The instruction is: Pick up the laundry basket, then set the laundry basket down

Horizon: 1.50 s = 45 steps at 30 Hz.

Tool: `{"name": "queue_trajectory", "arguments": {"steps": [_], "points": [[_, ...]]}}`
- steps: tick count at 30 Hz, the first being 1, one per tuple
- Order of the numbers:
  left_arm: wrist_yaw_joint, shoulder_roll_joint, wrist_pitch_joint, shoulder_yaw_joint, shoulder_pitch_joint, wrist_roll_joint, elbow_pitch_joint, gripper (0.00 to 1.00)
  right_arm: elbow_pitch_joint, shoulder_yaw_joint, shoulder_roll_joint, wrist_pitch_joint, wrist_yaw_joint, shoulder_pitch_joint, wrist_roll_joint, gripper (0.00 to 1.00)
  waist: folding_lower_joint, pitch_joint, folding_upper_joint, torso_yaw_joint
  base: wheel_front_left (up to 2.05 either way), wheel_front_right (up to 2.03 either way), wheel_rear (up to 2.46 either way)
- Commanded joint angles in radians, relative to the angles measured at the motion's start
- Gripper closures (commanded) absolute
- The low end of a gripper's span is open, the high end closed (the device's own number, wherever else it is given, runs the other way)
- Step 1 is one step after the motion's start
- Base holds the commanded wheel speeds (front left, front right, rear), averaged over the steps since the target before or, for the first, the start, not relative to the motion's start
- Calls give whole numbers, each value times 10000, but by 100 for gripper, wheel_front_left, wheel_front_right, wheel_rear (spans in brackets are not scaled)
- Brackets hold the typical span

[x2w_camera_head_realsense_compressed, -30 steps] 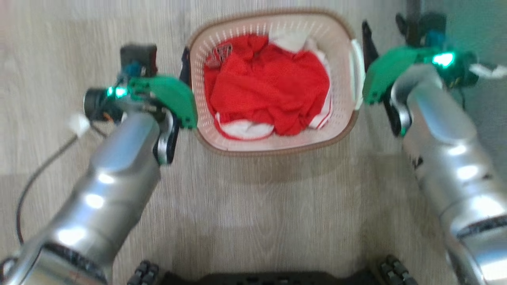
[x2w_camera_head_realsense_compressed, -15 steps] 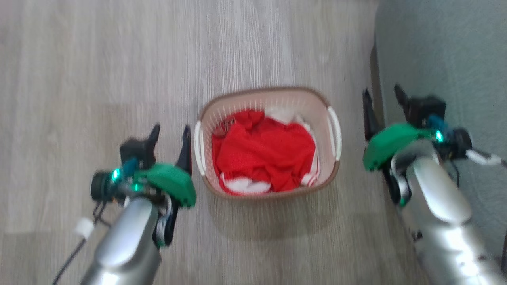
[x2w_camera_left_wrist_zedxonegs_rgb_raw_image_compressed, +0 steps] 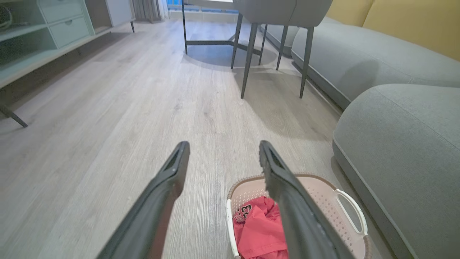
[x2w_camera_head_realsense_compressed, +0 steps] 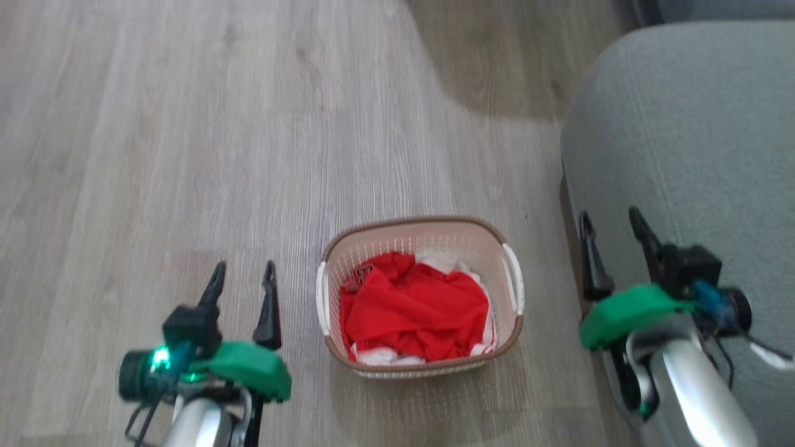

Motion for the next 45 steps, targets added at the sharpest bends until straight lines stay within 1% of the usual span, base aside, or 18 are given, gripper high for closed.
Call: {"name": "queue_trajectory", "arguments": {"steps": [1,7,13,19,38,39,43,45], "points": [[72,83,-95,448,-85,118,-498,0,-514,155,83,-133,-25,26,-102,0,2,-255,-1,14,0,0,0],[137,35,-95,848,1006,442,-1558,0,-1745,55,83,-133,-25,1147,-46,0,2,-653,-1,57,0,0,0],[150,-47,-95,1078,1696,572,-1990,0,-2475,6,83,-133,-25,2020,-17,0,2,-914,-1,111,0,0,0],[125,-79,-95,1263,1975,677,-2077,0,-2644,-67,83,-133,-25,2427,44,0,2,-1091,-1,83,0,0,0],[-68,-161,-95,1449,2171,948,-2099,0,-2509,-79,83,-133,-25,2604,88,0,2,-1319,-1,-12,0,0,0],[-31,-98,0,1032,2489,887,-1753,100,-2238,-274,138,0,0,2769,56,100,2,-1321,-1,-13,0,0,0],[-23,-102,47,904,2669,876,-1113,100,-1574,-247,180,18,0,3033,65,100,2,-1324,-1,-16,0,0,0],[-52,-104,83,930,2667,680,-1065,100,-1533,-252,174,47,0,3057,262,100,2,-1319,-1,-21,0,0,0]]}}
